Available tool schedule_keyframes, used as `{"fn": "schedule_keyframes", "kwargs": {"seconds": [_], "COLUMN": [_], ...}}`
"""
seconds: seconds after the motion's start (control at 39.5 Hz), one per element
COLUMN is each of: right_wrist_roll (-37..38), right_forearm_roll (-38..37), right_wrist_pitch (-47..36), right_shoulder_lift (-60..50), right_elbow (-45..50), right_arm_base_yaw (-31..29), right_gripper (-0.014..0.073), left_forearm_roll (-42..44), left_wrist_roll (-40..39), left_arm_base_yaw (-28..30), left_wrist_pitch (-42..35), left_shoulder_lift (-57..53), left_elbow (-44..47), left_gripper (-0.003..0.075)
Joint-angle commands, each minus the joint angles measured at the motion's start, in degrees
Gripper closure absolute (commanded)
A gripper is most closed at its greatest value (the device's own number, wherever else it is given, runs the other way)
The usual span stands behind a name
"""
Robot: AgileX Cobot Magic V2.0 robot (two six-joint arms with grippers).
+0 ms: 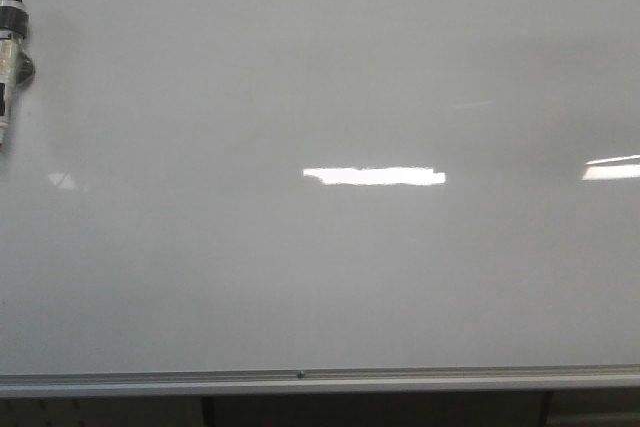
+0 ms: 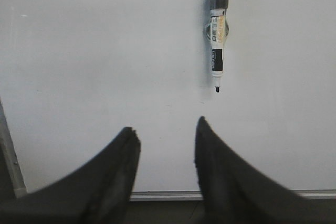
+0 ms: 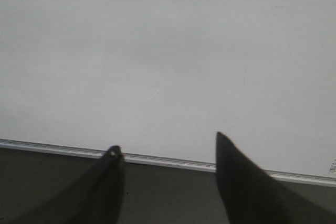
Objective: Write number 2 on whiteboard
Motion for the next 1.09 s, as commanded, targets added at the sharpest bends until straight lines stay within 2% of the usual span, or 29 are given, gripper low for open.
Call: {"fn": "schedule_keyframes", "kwargs": {"seconds": [0.0, 0.25, 0.61, 1.06], "right_wrist_roll": [-0.7, -0.7, -0.7, -0.7], "right_forearm_roll": [-0.4, -0.4, -0.4, -0.4], "right_wrist_pitch": [-3.5, -3.6, -3.6, -3.9], "right_shoulder_lift": [0.4, 0.4, 0.4, 0.4], "right_elbow": [-1.8, -1.8, -1.8, -1.8], "right_arm_base_yaw": [-0.3, -0.3, -0.3, -0.3], "right_gripper": [0.0049, 0.0054, 0.0054, 0.0054], "left_forearm_roll": [-0.8, -3.7, -3.7, -3.8], "left_wrist_roll": [-0.5, -0.5, 0.2, 0.2], "left_arm_base_yaw": [0.0, -0.9, -9.6, -10.0], "left_wrist_pitch": [-4.3, -7.7, -11.8, -15.1], "left_shoulder_lift": [0.6, 4.8, 16.8, 37.2], "left_elbow": [-1.5, -1.5, -4.6, -14.5], "left_gripper": [0.0263, 0.0247, 0.0248, 0.0248]}}
